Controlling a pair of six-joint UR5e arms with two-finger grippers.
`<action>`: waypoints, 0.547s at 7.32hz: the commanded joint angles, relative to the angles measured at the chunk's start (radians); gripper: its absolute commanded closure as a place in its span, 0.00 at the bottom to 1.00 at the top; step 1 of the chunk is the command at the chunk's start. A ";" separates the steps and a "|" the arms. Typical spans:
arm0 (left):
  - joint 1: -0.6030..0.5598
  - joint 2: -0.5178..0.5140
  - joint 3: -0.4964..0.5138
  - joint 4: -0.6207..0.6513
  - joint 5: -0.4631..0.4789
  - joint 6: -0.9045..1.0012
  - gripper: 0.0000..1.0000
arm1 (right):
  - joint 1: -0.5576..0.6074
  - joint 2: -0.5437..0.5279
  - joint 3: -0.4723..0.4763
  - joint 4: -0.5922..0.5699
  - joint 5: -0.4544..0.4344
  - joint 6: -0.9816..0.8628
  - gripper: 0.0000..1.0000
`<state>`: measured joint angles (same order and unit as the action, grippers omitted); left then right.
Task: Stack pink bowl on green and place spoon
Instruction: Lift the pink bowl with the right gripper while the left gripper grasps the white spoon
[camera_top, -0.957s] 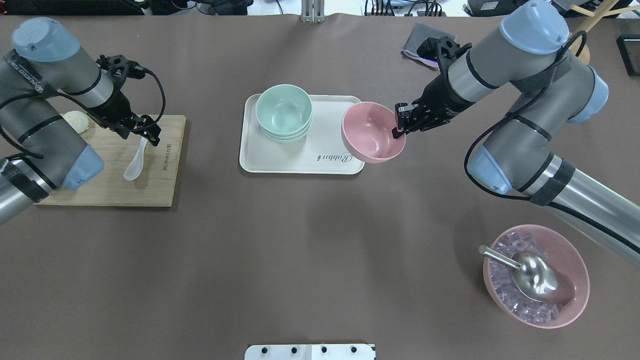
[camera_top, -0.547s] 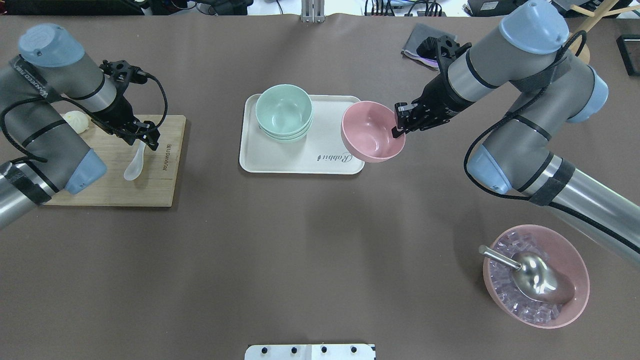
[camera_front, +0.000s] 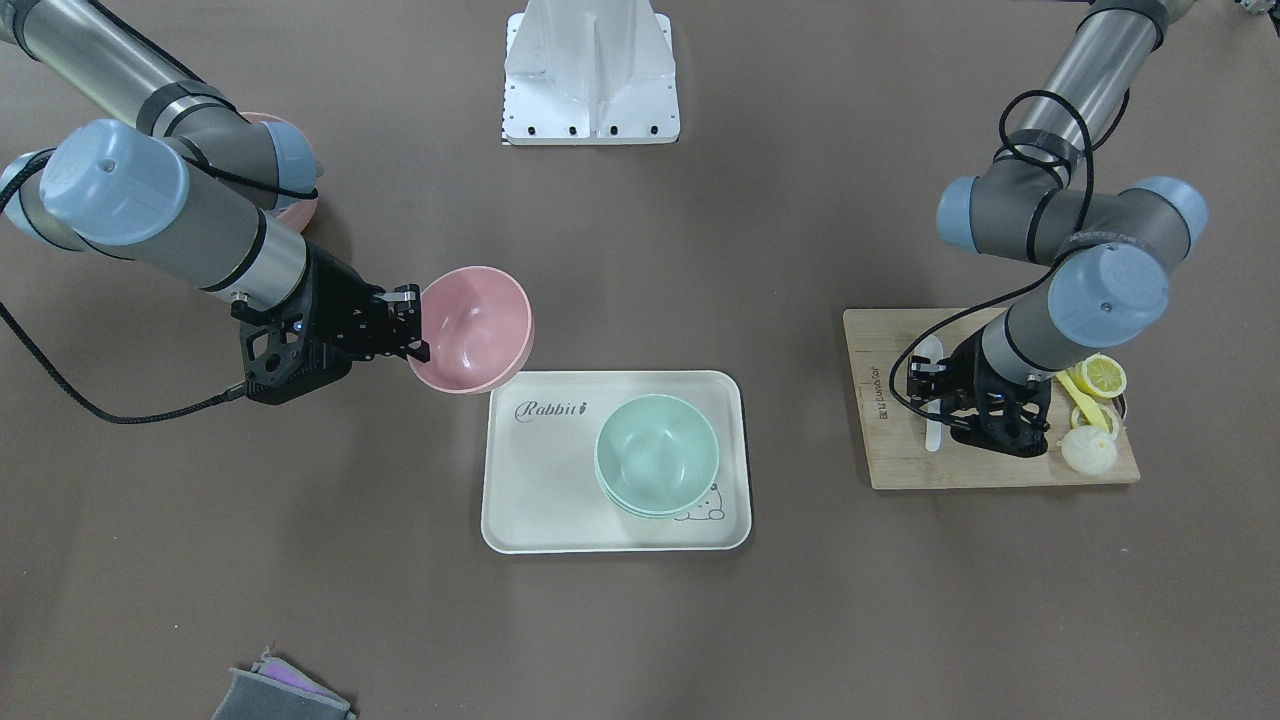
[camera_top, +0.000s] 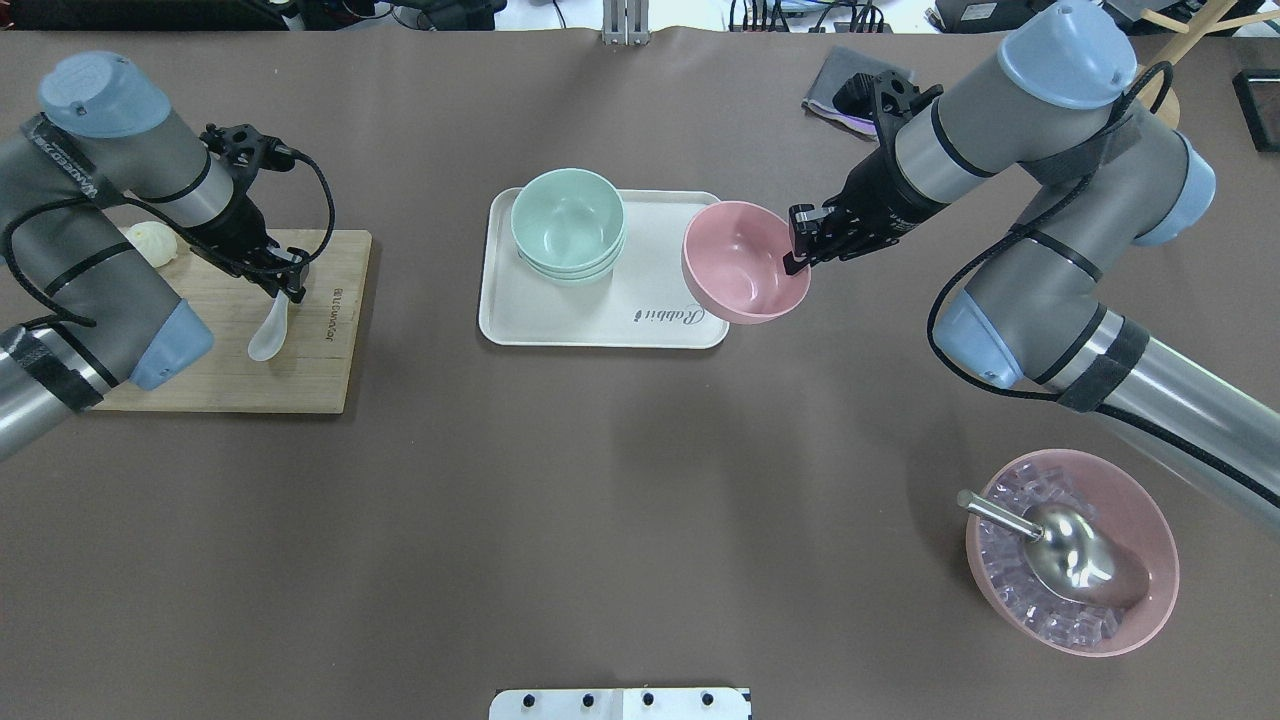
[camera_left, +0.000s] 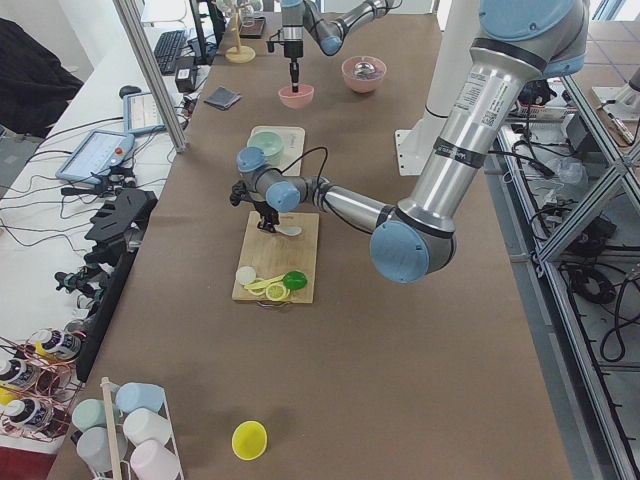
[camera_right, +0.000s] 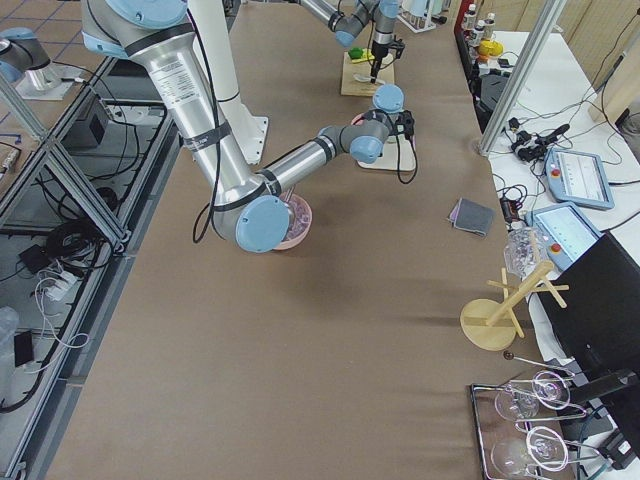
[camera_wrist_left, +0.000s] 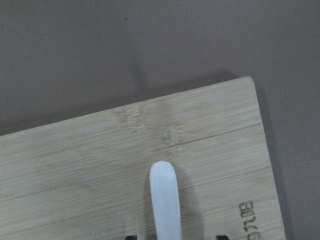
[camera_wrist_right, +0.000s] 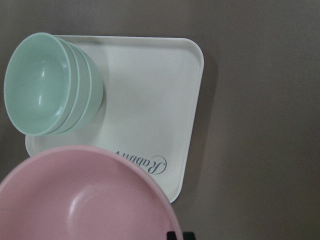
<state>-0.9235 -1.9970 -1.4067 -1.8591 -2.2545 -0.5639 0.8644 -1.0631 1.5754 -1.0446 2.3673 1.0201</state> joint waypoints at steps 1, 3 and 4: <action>0.000 0.001 -0.008 -0.002 0.000 -0.011 1.00 | 0.001 0.000 0.000 0.000 0.000 0.000 1.00; -0.053 0.000 -0.072 0.018 -0.046 -0.024 1.00 | 0.008 0.017 0.008 0.000 0.000 0.005 1.00; -0.125 0.000 -0.075 0.023 -0.166 -0.024 1.00 | 0.008 0.037 0.005 0.000 -0.002 0.023 1.00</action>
<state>-0.9789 -1.9973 -1.4621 -1.8462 -2.3173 -0.5859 0.8706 -1.0470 1.5806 -1.0442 2.3666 1.0278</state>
